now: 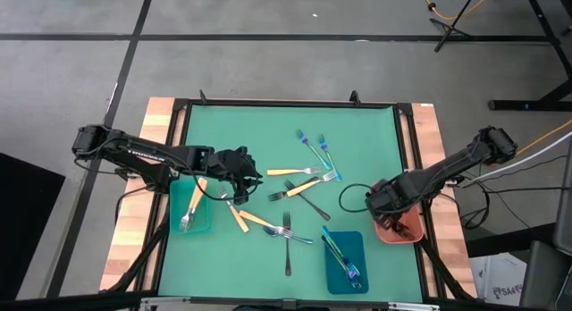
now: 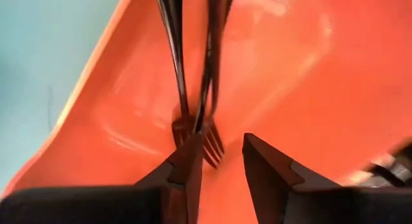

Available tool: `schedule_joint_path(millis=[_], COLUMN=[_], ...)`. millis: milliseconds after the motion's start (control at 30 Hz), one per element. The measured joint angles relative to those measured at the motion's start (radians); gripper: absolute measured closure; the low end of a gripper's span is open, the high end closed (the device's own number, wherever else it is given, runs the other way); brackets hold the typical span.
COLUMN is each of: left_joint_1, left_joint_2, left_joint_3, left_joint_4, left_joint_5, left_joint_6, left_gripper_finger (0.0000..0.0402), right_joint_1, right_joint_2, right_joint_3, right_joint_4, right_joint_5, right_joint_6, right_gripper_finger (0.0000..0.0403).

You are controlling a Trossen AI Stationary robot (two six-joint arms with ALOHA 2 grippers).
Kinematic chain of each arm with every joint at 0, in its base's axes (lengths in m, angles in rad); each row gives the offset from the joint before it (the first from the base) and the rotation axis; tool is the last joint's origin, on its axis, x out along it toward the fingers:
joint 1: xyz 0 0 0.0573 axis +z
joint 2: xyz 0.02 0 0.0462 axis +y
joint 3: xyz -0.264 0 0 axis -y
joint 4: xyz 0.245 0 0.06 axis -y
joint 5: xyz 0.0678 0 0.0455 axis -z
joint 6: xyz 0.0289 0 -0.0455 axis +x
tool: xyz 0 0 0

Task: Sort silverware by color (type)
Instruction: Put the yellow fork into the green bin

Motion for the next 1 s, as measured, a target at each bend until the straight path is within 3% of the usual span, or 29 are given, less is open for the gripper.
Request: schedule_joint_path(millis=[333,633,800,1000], left_joint_1=[0.000,0.000,0.000,0.000], left_joint_2=[0.000,0.000,0.000,0.000], left_joint_3=[0.000,0.000,0.000,0.000], left_joint_4=[0.000,0.000,0.000,0.000], left_joint_5=[0.000,0.000,0.000,0.000], left_joint_6=[0.000,0.000,0.000,0.000], left_gripper_finger=[0.0319,0.0319,0.0319,0.0319], right_joint_1=[0.000,0.000,0.000,0.000], right_joint_2=[0.000,0.000,0.000,0.003], right_joint_3=[0.251,0.435,0.468,0.468], right_joint_4=[-0.161,-0.150,-0.045,0.159], right_joint_5=[0.133,0.422,0.572,0.607], right_joint_6=[-0.061,-0.205,-0.361,-0.633], right_gripper_finger=[0.0299,0.0299,0.0299,0.0299])
